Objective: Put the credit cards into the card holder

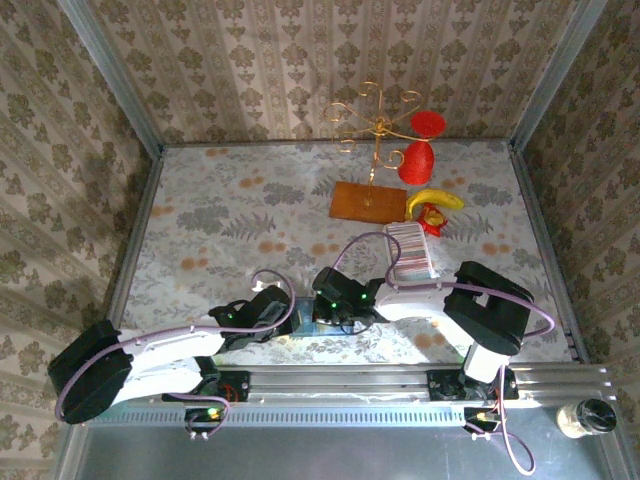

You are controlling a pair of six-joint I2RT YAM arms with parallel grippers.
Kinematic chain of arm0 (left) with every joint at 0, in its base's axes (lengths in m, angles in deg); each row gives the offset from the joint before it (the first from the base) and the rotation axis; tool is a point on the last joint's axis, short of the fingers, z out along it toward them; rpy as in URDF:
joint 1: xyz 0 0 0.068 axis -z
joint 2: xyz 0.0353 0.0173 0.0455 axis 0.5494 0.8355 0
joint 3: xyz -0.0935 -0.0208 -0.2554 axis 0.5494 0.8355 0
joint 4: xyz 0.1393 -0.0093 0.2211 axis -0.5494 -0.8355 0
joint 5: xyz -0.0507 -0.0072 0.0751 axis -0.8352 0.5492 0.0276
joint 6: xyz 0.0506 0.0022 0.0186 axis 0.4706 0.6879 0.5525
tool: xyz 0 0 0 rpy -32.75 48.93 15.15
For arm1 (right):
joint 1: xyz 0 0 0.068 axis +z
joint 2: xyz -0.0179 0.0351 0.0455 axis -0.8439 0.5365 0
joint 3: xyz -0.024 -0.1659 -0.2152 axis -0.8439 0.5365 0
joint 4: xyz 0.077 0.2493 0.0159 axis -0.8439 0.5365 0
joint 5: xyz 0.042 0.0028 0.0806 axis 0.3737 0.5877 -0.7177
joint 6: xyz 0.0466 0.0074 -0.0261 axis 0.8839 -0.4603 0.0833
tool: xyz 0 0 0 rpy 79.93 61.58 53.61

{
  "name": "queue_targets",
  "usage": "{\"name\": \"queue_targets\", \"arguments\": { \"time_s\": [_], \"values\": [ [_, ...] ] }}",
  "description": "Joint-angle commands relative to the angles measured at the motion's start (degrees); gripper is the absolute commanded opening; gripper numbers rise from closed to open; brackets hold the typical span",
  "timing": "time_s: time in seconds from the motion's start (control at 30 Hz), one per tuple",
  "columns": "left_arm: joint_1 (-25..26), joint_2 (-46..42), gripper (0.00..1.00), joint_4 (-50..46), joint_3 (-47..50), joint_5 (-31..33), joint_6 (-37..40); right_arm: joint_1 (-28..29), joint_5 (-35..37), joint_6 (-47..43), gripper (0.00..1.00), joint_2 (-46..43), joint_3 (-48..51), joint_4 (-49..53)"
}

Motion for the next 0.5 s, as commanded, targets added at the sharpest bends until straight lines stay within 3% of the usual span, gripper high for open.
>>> {"name": "queue_targets", "arguments": {
  "time_s": [0.0,0.17,0.47],
  "values": [
    [0.1,0.3,0.23,0.8,1.6,-2.2,-1.3,0.9,-2.1,3.4,0.0,0.7,1.9,-9.5],
    [0.2,0.6,0.23,0.6,1.6,-2.2,-1.1,1.1,1.6,2.1,0.03,-3.8,2.5,-3.5],
    [0.2,1.2,0.22,0.6,1.8,-2.0,-1.0,2.5,8.2,2.2,0.2,-14.2,5.2,10.3]
  ]
}}
